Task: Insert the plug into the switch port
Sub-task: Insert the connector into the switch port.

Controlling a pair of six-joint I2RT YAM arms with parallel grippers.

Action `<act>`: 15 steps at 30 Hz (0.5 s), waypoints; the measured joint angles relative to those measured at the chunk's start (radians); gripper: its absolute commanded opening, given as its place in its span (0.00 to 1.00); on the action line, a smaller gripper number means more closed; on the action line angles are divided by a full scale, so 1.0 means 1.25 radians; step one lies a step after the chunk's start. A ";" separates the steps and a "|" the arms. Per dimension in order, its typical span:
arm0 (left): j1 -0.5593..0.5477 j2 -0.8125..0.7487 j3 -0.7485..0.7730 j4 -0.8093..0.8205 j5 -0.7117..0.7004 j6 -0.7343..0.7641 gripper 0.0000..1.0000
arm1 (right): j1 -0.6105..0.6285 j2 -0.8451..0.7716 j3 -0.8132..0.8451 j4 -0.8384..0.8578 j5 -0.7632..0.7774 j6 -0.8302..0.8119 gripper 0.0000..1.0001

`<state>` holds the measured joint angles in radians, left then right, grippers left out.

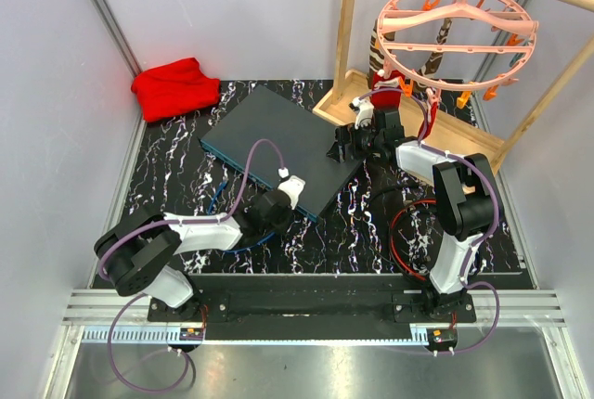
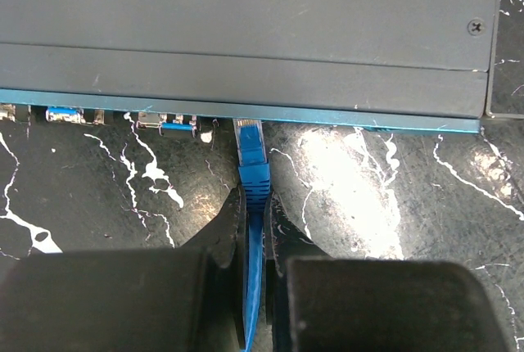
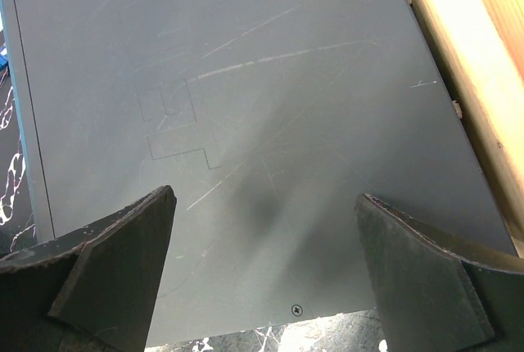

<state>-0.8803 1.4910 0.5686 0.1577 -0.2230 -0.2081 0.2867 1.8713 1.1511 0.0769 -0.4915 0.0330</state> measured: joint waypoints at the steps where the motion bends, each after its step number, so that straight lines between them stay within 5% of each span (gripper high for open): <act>1: 0.000 0.000 0.001 0.000 -0.001 0.004 0.00 | 0.000 0.000 0.000 0.000 0.000 0.000 1.00; 15: 0.012 0.000 0.017 -0.024 0.012 0.113 0.00 | -0.001 0.005 0.008 -0.013 -0.027 -0.031 1.00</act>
<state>-0.8654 1.4910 0.5896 0.1280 -0.2081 -0.0669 0.2859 1.8782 1.1610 0.0608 -0.5251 -0.0055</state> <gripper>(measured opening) 0.050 0.994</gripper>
